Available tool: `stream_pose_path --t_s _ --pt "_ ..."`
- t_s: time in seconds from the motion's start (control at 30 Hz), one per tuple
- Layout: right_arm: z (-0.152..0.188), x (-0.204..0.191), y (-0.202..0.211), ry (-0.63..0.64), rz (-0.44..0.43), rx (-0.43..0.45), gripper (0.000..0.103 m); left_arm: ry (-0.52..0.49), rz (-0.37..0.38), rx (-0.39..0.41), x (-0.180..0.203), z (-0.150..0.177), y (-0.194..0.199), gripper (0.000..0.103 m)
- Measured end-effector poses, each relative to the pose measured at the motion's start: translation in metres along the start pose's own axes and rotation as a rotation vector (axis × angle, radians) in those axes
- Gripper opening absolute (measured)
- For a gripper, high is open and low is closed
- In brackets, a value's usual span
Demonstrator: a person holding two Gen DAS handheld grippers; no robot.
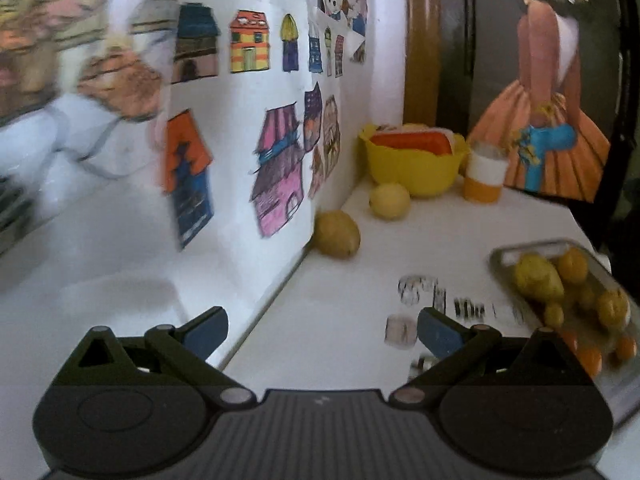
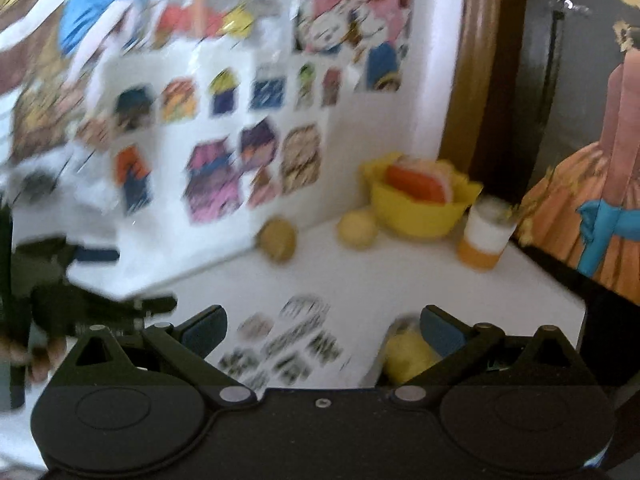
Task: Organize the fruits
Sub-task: 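Move both open tools from the tray toward the yellow fruits by the wall, then grasp the yellow-green pear with the left tool while the right tool grasps the yellow round fruit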
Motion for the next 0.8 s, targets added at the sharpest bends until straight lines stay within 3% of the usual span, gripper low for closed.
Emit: stream_pose_path --t_s 0.33,0.53,0.8 --pt "-0.071 0.021 -0.114 -0.047 -0.008 0.024 0.102 0.065 -0.019 -0.044 0.003 -0.035 -0.106 0.103" --pt "-0.063 0.024 -0.188 -0.108 -0.053 -0.046 0.102 0.063 -0.034 -0.08 0.005 -0.043 -0.157 0.103" --pt "-0.044 0.024 -0.257 -0.144 -0.068 -0.131 0.102 0.068 -0.06 -0.082 0.012 -0.046 -0.192 0.103"
Point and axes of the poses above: each gripper's, at about its wrist camera, not at the fingertips, and y roughly against the way its jaws point, x to its right, z to its underside, the point moved 9 cm from there along -y, roughly the way its jaws point, and after that the axes turned 9 degrees about z, right-handed, at the moved point
